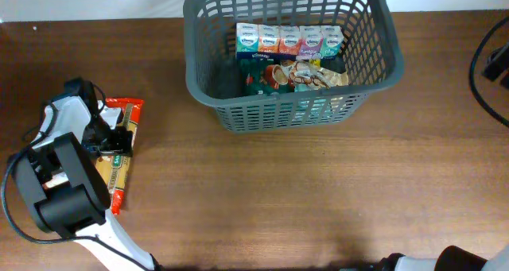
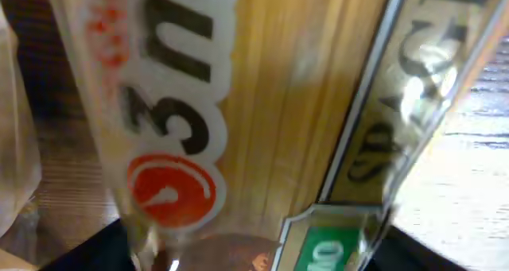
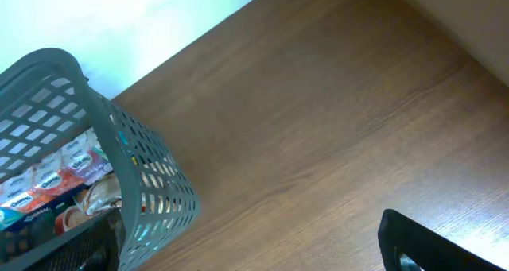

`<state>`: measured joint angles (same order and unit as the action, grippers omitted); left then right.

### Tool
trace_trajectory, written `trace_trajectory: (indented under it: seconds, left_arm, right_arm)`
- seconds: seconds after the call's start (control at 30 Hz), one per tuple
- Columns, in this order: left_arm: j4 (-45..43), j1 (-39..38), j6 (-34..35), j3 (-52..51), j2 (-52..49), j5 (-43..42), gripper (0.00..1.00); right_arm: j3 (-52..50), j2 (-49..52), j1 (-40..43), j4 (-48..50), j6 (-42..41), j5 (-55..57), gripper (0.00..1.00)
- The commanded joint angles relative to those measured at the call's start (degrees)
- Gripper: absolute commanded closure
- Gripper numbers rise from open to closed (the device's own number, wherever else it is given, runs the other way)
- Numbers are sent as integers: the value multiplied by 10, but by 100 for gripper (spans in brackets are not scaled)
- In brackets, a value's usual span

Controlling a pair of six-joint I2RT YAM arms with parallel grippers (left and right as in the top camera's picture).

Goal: Pack container
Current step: 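Lower the left gripper onto the orange spaghetti pack and grasp it, then lift the spaghetti pack with the left gripper and drop it into the basket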

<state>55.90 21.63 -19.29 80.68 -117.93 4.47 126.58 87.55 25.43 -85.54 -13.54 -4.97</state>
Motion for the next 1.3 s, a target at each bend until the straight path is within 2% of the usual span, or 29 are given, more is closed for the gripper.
trace_trajectory:
  seconds: [0.0, 0.07, 0.1, 0.2, 0.37, 0.63, 0.83, 0.9, 0.93, 1.07, 1.17, 1.27]
  left_arm:
    - [0, 3, 0, 0, -28, -18, 64]
    - [1, 3, 0, 0, -31, -22, 92]
    - [1, 2, 2, 0, -31, -24, 98]
    - [15, 0, 6, 9, -29, -43, 98]
    - [111, -10, 6, 104, -29, -99, 98]
    - [312, -39, 6, 449, -29, -122, 99]
    - [373, -85, 2, 728, -29, -128, 98]
    - [374, -112, -24, 807, -28, -155, 98]
    - [374, -142, -66, 870, -28, -182, 98]
    - [343, -242, -137, 979, -21, -208, 98]
    - [317, -323, -235, 990, -10, -203, 98]
    - [285, -407, -317, 989, -9, -153, 99]
  right_arm:
    - [6, 3, 2, 0, -5, 3, 1]
    - [6, 3, 2, 0, -5, 4, 1]
    - [6, 3, 2, 0, -5, 4, 1]
    - [6, 3, 2, 0, -5, 3, 1]
    - [6, 3, 2, 0, -5, 3, 1]
    - [6, 3, 2, 0, -5, 3, 1]
    - [6, 3, 2, 0, -5, 3, 1]
    - [6, 3, 2, 0, -5, 3, 1]
    - [6, 3, 2, 0, -5, 4, 1]
    - [6, 3, 2, 0, -5, 4, 1]
    - [6, 3, 2, 0, -5, 3, 1]
    - [6, 3, 2, 0, -5, 3, 1]
